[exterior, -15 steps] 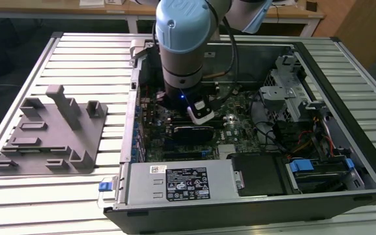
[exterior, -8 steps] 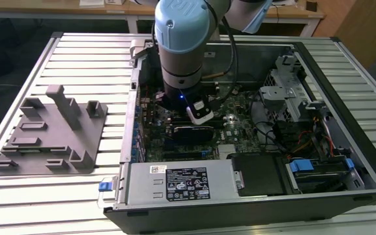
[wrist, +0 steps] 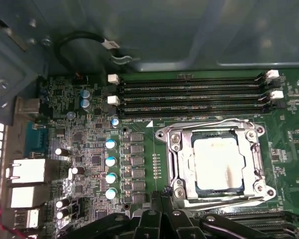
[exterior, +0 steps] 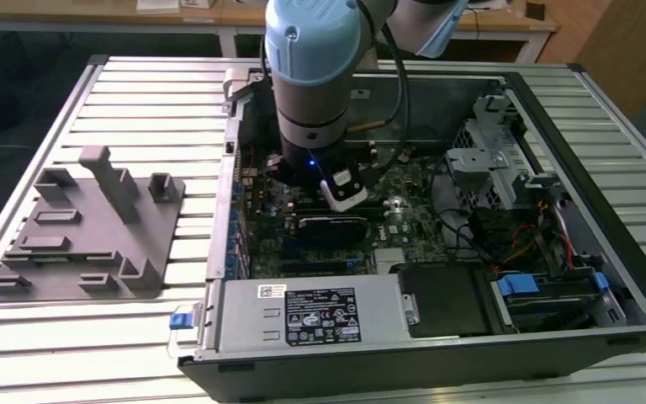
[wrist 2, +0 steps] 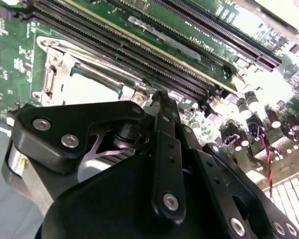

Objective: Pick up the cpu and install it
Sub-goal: 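Install the second cpu locking lever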

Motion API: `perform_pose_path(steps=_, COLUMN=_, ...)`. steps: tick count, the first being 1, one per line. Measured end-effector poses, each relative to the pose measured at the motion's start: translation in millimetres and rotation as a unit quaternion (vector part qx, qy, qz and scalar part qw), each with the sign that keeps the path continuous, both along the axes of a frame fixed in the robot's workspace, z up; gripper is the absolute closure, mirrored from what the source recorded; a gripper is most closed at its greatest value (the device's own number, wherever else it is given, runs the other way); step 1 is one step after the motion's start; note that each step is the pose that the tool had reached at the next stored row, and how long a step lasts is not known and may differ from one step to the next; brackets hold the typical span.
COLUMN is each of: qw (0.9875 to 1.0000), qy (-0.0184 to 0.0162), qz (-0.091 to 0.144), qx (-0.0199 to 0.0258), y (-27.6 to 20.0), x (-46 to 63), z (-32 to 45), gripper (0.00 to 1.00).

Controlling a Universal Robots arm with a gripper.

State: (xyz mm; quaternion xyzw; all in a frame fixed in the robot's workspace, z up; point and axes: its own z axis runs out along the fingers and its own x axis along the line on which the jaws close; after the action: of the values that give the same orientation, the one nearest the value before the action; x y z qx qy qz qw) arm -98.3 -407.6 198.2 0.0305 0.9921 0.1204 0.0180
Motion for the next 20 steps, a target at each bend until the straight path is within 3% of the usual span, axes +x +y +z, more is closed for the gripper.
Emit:
perform_pose_path(steps=12, qw=1.0000, qy=0.0000, qz=0.000, qx=-0.0002, y=0.0, x=0.0, z=26.8, gripper=0.89)
perform_pose_path(steps=14, qw=1.0000, qy=-0.0001, qz=0.000, qx=-0.0030, y=0.1, x=0.4, z=28.5, gripper=0.89)
perform_pose_path(steps=18, qw=0.9999, qy=0.0000, qz=-0.002, qx=-0.0165, y=0.5, x=1.6, z=29.2, gripper=0.89)
perform_pose_path(steps=20, qw=0.9998, qy=0.0000, qz=-0.003, qx=-0.0172, y=1.1, x=3.2, z=29.2, gripper=0.89)
